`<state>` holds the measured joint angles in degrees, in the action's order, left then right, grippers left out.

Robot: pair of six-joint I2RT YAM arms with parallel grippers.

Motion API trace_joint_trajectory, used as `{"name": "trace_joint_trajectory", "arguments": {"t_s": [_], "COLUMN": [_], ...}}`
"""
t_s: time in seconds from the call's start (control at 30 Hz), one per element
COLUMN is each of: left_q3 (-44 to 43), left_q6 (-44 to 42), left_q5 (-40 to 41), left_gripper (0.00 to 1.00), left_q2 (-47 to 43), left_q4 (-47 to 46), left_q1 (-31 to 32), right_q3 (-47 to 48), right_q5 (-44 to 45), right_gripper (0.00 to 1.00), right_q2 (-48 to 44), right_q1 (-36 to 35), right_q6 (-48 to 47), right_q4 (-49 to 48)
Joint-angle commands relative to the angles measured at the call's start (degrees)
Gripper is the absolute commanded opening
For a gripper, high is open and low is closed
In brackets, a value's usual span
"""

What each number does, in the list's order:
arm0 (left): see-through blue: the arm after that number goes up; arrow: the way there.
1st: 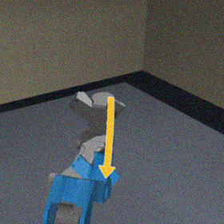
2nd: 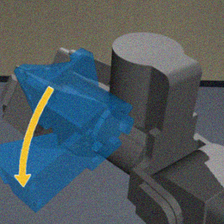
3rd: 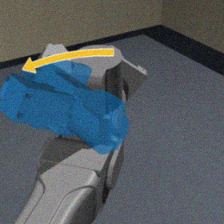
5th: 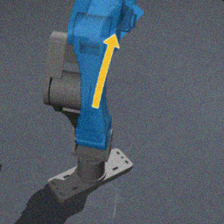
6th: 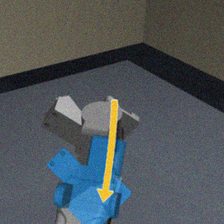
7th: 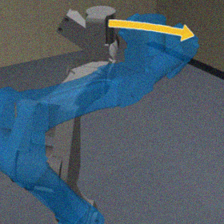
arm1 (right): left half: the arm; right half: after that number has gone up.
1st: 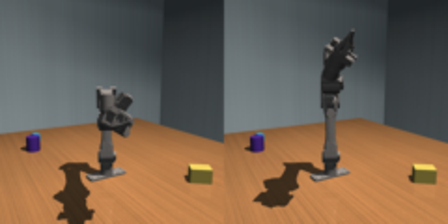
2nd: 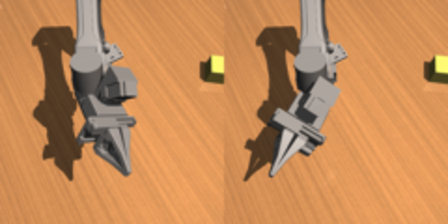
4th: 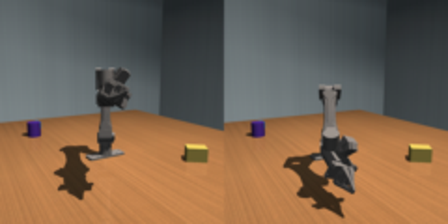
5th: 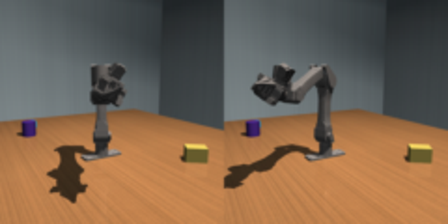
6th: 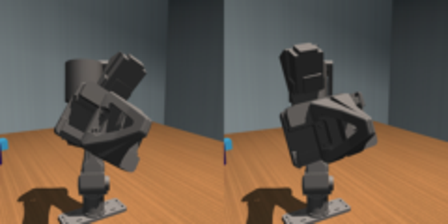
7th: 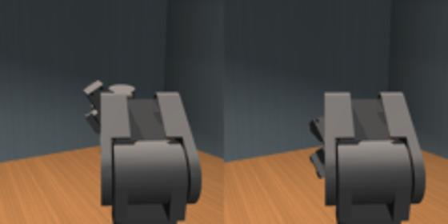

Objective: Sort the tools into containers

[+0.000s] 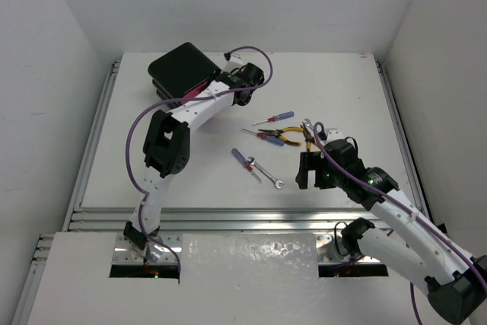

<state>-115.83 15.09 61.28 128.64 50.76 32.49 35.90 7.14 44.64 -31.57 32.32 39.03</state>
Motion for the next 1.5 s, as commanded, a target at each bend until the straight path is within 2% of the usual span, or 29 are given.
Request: {"name": "trace_joint_trajectory", "arguments": {"t_s": [0.0, 0.03, 0.13, 0.6, 0.73, 0.83, 0.87, 0.9, 0.93, 1.03, 1.13, 1.23, 1.27, 1.37, 1.43, 1.47], "left_q3": [-1.15, -1.15, -0.02, 7.72, 9.22, 9.04, 9.22, 9.48, 10.35, 12.2, 13.0, 13.53, 13.79, 15.28, 17.64, 18.18], "left_q6": [1.42, 1.95, 3.62, 13.81, 14.44, 15.05, 15.66, 15.84, 15.76, 15.58, 15.67, 15.49, 15.84, 15.67, 15.15, 15.4], "left_q5": [-2.65, -3.0, -3.09, -4.76, -6.17, -7.22, -7.66, -8.18, -9.41, -12.04, -14.24, -16.71, -17.59, -19.7, -22.07, -23.38], "left_gripper": [0.21, 0.13, 0.08, 0.05, 0.07, 0.19, 0.35, 0.42, 0.57, 0.75, 0.81, 0.84, 0.86, 0.91, 1.0, 1.0], "left_q2": [-0.23, -0.58, -2.16, -7.88, -8.84, -9.37, -9.63, -10.68, -11.21, -13.67, -15.87, -19.12, -21.22, -27.36, -30.63, -33.16], "left_q4": [-1.28, -0.85, -0.23, 4.43, 3.47, 4.34, 4.43, 4.17, 3.73, 1.36, -0.31, -1.8, -2.16, -5.75, -9.0, -10.58], "left_q1": [-0.41, -0.32, 1.25, 7.85, 9.34, 9.43, 9.61, 9.61, 9.7, 9.96, 9.96, 9.87, 9.87, 9.79, 9.35, 8.21], "right_q3": [0.22, 0.22, 0.05, -0.66, -0.83, -0.92, -1.01, -1.01, -1.01, -0.74, -1.27, -1.62, -1.45, -0.39, 0.75, 2.49], "right_q5": [-0.54, -0.63, -0.63, -2.83, -3.44, -4.59, -4.67, -4.94, -5.55, -5.38, -6.78, -10.82, -11.87, -13.02, -12.94, -11.89], "right_gripper": [0.99, 0.99, 0.99, 0.99, 0.99, 0.99, 0.99, 0.99, 0.99, 0.99, 0.99, 0.91, 0.87, 0.83, 0.81, 0.78], "right_q2": [-0.78, -0.96, -1.14, -0.35, 0.0, 1.15, 1.93, 2.46, 3.08, 5.27, 6.33, 8.87, 11.49, 16.42, 22.46, 24.77], "right_q1": [0.11, 0.11, 0.19, 0.2, 0.2, 0.11, 0.11, 0.11, 0.19, 0.11, 0.11, 0.11, 0.11, -0.07, -1.29, -2.78], "right_q6": [-0.32, -0.32, -0.24, 0.47, 0.12, -0.5, -0.67, -0.85, -1.46, -0.94, -0.94, -2.52, -3.3, -4.45, -4.89, -4.89], "right_q4": [-1.41, -1.41, -1.67, -3.08, -3.52, -3.69, -3.87, -3.87, -4.48, -5.8, -9.31, -13.53, -14.58, -17.3, -18.71, -19.85]}}
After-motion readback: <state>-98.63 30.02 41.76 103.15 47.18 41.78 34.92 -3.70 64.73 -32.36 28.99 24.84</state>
